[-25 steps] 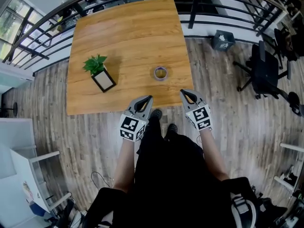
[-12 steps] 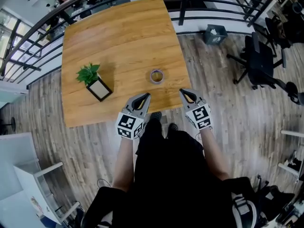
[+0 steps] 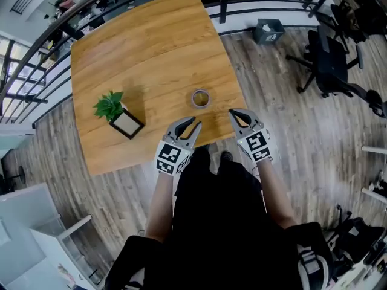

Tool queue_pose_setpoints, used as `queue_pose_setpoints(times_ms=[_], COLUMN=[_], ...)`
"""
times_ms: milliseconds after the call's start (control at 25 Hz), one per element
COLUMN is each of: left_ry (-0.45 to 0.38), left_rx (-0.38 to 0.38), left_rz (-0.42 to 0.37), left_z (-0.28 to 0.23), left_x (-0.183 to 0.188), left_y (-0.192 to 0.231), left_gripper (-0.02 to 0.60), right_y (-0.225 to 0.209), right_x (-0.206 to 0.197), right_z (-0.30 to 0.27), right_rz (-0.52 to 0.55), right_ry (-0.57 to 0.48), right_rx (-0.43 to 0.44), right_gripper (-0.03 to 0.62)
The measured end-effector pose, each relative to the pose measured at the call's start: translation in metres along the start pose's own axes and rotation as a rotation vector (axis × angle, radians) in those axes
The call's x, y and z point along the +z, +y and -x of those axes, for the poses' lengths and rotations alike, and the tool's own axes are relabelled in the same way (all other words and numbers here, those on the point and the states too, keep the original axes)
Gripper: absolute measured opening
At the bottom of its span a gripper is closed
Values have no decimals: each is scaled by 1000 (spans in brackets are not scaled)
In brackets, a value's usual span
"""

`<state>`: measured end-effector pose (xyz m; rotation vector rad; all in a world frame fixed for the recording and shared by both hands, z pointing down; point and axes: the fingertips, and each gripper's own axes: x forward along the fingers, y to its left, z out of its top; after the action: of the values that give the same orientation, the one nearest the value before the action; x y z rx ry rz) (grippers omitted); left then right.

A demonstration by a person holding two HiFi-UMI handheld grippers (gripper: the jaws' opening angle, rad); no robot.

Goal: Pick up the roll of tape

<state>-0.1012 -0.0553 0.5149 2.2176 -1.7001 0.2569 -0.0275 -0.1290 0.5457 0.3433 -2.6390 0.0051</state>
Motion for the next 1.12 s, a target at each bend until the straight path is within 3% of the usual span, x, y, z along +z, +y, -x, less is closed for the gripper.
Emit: queue_pose_setpoints(times_ms=[440,1120], left_ry=[137,242], left_rx=[-131,-253], left_rz=[-59,-148], left_z=[-33,-69], left_x=[-38,-64], left_y=[14,33], left_gripper=[104,118], right_y=[-14,-14], right_x=[-11,-24], right_z=[-4,-14], right_rz=[-57,-150], right_ry=[48,89], right_rx=[-99,-200], right_gripper=[8,8])
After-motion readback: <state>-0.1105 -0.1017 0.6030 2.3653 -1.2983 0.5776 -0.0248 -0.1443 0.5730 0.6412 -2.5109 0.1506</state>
